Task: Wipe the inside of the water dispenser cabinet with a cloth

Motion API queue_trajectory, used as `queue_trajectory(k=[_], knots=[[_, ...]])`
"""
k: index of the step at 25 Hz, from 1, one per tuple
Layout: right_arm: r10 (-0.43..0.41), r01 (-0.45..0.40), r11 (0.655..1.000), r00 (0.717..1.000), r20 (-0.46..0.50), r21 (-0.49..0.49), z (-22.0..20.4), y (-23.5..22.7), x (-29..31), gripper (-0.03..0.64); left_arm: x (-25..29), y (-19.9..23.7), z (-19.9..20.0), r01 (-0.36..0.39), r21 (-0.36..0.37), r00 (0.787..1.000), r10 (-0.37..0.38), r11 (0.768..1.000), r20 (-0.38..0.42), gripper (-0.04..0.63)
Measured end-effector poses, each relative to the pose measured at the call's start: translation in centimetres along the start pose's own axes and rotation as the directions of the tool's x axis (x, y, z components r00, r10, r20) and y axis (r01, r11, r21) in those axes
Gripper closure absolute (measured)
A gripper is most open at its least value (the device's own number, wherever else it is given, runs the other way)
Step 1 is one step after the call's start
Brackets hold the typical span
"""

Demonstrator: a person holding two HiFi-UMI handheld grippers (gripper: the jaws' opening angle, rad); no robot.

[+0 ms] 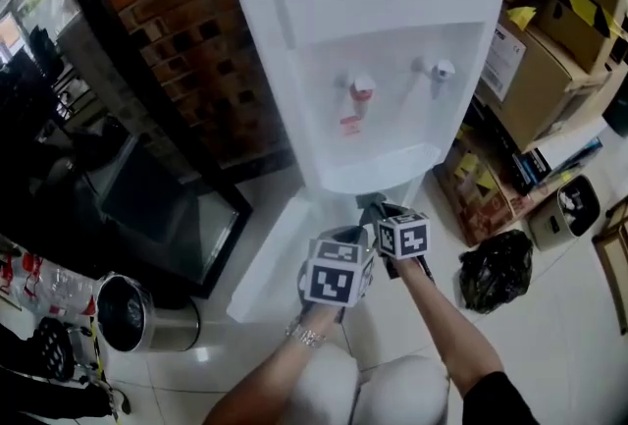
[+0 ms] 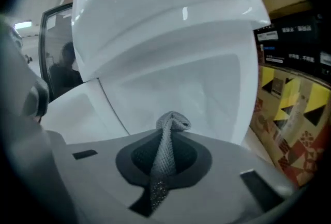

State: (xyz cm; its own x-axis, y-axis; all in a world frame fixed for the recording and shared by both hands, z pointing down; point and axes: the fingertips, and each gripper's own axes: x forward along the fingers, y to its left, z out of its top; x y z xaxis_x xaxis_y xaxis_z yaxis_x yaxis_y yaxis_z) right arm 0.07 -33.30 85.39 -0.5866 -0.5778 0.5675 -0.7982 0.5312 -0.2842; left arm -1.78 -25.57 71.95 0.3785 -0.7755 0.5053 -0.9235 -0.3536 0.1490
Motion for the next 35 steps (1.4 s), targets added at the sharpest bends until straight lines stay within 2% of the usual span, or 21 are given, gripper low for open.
queue_trajectory(k=[4, 7, 9, 13, 16, 20, 25, 28, 30, 33, 35], knots=[[0.029, -0.024, 0.998, 0.995, 0.094, -0.051, 2.3, 1.3, 2.5, 0.603, 0.7, 0.2, -2.0, -0.012, 0.014, 1.000, 0.012, 1.000, 0.002, 0.591], [0.045, -0.038, 0.998, 0.987, 0.157, -0.051, 4.4, 2.3, 2.9, 0.603, 1.0, 0.9, -2.4, -0.017, 0.000, 1.000, 0.017, 1.000, -0.012, 0.592], [0.057, -0.049, 0.998, 0.982, 0.179, -0.048, 4.9, 2.9, 3.0, 0.603, 0.8, 1.9, -2.6, -0.031, -0.017, 0.999, 0.031, 0.999, -0.012, 0.591], [0.098, -0.079, 0.990, 0.979, 0.176, -0.114, 4.8, 4.2, 4.5, 0.603, 0.5, 3.6, -2.9, -0.053, -0.037, 0.999, 0.053, 0.998, 0.009, 0.591], [0.134, -0.119, 0.985, 0.983, 0.127, -0.124, 3.3, 4.7, 6.5, 0.603, 0.2, 4.1, -3.1, -0.062, -0.055, 0.998, 0.063, 0.997, 0.019, 0.592], [0.107, -0.113, 0.985, 0.993, -0.047, -0.130, -2.2, 4.3, 9.2, 0.603, -0.2, 4.3, -3.6, -0.068, -0.049, 0.997, 0.069, 0.997, 0.017, 0.592], [0.067, -0.093, 0.987, 0.980, -0.187, -0.130, -7.1, 4.0, 10.3, 0.603, -0.8, 4.6, -3.1, -0.068, -0.047, 0.997, 0.070, 0.997, 0.037, 0.592], [0.056, -0.078, 0.993, 0.974, -0.219, -0.089, -8.2, 2.6, 9.9, 0.603, -0.9, 4.3, -3.1, -0.056, -0.049, 0.998, 0.058, 0.997, 0.040, 0.592], [0.060, -0.070, 0.996, 0.984, -0.168, -0.050, -6.3, 1.7, 9.0, 0.603, -0.8, 4.3, -3.1, -0.052, -0.051, 0.998, 0.054, 0.997, 0.039, 0.592], [0.062, -0.062, 0.998, 0.998, -0.014, -0.019, -1.2, 1.2, 6.9, 0.603, -0.6, 4.4, -3.3, -0.051, -0.047, 0.998, 0.052, 0.998, 0.034, 0.592], [0.066, -0.065, 0.998, 0.994, 0.081, -0.016, 1.9, 1.2, 5.4, 0.603, -0.4, 4.5, -3.5, -0.053, -0.040, 0.998, 0.054, 0.998, 0.027, 0.592]])
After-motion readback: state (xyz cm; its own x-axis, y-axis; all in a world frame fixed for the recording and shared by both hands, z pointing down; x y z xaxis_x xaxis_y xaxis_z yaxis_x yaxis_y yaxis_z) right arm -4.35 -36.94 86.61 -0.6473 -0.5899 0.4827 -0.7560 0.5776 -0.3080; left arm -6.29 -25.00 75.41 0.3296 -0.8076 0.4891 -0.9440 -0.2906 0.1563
